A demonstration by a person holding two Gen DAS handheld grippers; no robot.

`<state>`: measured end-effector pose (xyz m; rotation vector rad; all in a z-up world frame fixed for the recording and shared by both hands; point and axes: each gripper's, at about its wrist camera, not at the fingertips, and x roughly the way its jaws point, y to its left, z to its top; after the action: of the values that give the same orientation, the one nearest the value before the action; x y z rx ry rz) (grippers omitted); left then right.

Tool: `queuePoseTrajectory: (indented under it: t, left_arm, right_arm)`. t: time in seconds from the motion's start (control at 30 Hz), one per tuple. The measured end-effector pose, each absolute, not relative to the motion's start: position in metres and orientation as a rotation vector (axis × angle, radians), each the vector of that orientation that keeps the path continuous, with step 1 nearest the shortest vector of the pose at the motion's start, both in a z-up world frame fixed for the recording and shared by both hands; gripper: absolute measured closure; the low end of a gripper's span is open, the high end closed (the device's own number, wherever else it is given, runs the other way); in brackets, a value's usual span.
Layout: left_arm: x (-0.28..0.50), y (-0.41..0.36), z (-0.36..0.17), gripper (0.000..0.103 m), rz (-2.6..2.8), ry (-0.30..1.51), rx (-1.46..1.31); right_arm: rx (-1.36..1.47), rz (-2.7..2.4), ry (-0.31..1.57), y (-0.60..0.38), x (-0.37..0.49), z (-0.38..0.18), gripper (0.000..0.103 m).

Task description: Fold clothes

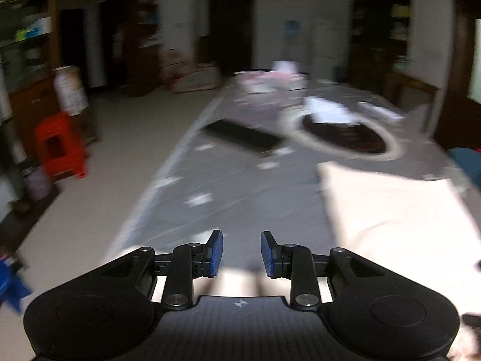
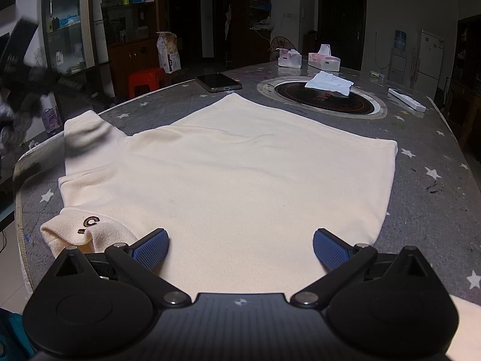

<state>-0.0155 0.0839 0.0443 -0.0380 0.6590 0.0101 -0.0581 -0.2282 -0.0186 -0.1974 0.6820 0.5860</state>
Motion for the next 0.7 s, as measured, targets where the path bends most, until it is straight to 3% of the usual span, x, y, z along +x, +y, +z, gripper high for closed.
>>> queuePoseTrajectory:
  t: [0.23, 0.47, 0.5, 0.6, 0.7]
  left_arm:
    - [0.030, 0.020, 0.038, 0.072, -0.165, 0.698, 0.028]
    - [0.051, 0.016, 0.007, 0.071, -0.114, 0.754, 0.118]
    - [0.048, 0.016, 0.006, 0.069, -0.110, 0.740, 0.148]
    - [0.042, 0.019, 0.004, 0.047, -0.057, 0.708, 0.242]
    - [0.034, 0.018, 0.009, 0.045, -0.055, 0.698, 0.261]
  right_arm:
    - [-0.196, 0.587, 0.682, -0.229, -0.058, -0.018, 0.000]
    - [-0.194, 0.588, 0.683, -0.229, -0.057, -0.018, 0.000]
    - [-0.194, 0.588, 0.683, -0.229, -0.057, -0.018, 0.000]
    - [-0.194, 0.588, 0.683, -0.229, -0.057, -0.018, 0.000]
    - [-0.193, 0.588, 0.683, -0.229, -0.057, -0.019, 0.000]
